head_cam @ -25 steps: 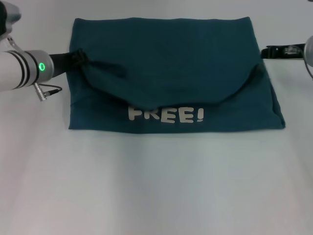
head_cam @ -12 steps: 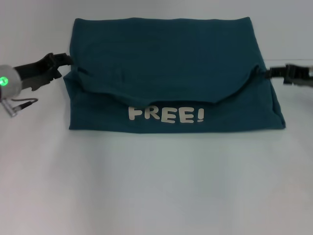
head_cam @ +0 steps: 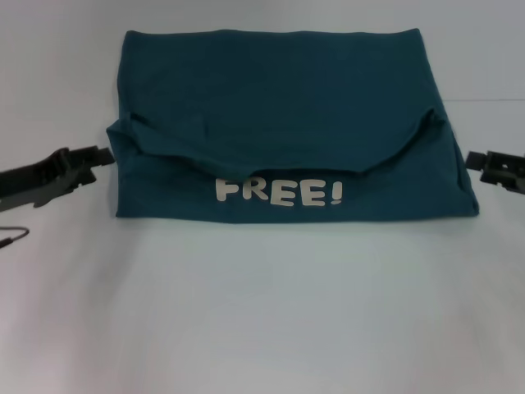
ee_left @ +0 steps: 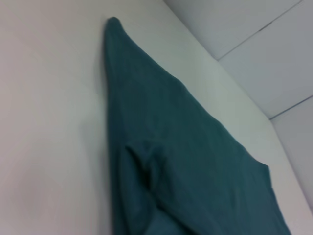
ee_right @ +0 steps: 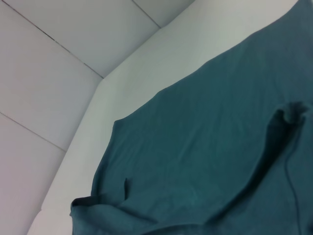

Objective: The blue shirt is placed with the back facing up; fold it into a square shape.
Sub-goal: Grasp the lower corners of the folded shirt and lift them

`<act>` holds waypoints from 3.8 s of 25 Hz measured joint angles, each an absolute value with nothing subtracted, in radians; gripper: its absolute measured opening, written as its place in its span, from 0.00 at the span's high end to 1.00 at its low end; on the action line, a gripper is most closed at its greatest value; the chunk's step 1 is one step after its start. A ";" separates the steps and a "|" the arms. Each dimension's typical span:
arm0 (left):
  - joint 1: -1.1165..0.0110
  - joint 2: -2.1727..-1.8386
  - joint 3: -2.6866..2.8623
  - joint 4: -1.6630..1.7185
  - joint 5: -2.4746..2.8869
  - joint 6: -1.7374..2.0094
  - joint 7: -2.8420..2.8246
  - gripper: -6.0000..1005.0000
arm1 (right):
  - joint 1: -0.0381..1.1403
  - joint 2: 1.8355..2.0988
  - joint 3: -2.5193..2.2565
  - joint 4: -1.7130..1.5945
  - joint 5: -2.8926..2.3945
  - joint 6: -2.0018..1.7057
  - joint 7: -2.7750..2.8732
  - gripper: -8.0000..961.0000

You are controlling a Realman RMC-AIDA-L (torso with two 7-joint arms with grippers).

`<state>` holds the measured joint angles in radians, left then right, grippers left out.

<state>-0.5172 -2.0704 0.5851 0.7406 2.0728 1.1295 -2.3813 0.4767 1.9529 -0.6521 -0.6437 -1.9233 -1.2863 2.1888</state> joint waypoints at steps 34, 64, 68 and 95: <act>-0.618 -2.092 0.659 0.492 2.073 0.856 -2.213 0.45 | 0.449 1.951 -0.572 -0.608 -1.922 -1.292 2.150 0.39; -0.631 -2.081 0.658 0.569 2.110 0.962 -2.308 0.99 | 0.699 1.867 -0.584 -0.614 -2.405 -1.226 2.419 0.40; -0.638 -2.085 0.658 0.576 2.113 0.967 -2.317 0.99 | 0.746 1.889 -0.586 -0.611 -2.498 -1.192 2.439 0.40; -0.641 -2.092 0.658 0.577 2.104 0.952 -2.318 0.99 | 0.771 1.959 -0.774 -0.562 -2.533 -1.010 2.449 0.41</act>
